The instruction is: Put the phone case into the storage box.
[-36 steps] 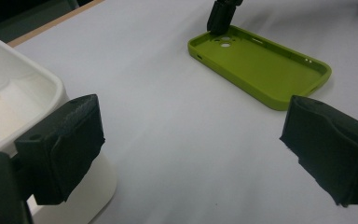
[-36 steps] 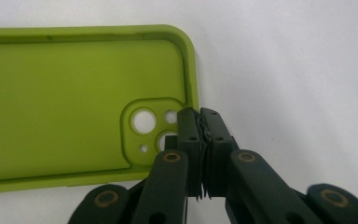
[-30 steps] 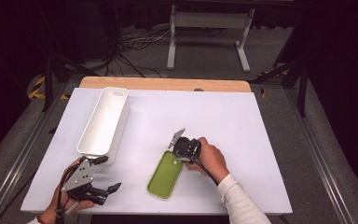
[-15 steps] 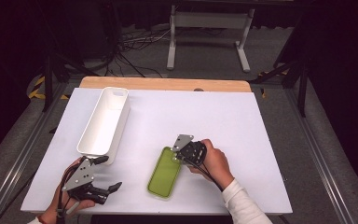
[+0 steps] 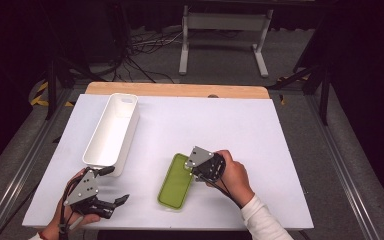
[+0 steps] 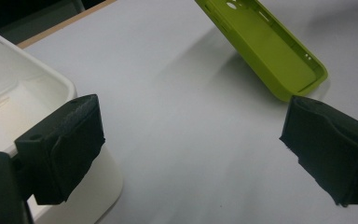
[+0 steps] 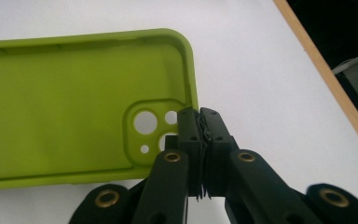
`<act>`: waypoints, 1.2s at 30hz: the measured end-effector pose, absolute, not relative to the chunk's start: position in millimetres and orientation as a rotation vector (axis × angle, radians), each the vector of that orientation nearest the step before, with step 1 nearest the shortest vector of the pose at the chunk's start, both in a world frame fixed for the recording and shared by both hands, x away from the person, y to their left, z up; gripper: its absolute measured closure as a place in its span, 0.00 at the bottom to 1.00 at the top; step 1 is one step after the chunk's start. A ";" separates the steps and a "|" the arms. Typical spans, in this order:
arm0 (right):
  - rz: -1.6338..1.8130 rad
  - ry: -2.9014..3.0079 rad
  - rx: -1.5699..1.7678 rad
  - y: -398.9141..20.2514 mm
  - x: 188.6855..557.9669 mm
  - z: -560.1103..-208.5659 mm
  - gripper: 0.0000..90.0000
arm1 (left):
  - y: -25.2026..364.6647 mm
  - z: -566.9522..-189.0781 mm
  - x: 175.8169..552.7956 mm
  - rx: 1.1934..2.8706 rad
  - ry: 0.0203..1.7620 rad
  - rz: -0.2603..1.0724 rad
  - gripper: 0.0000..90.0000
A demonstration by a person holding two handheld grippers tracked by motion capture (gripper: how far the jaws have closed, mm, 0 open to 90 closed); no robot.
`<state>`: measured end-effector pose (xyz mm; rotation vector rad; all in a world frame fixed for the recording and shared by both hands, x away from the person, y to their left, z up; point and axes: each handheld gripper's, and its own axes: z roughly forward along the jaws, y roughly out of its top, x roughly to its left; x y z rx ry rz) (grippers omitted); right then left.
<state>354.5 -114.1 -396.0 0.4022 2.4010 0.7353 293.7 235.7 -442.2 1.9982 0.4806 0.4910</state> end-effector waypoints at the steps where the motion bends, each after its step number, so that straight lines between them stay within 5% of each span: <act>1: 0.737 2.395 0.395 -114.2 353.9 -395.4 0.99 | 236.0 -441.8 293.5 1.996 0.478 0.496 0.07; 36: 0.818 2.178 0.367 -131.9 339.8 -366.1 0.99 | 234.2 -439.1 292.5 1.971 0.477 0.509 0.07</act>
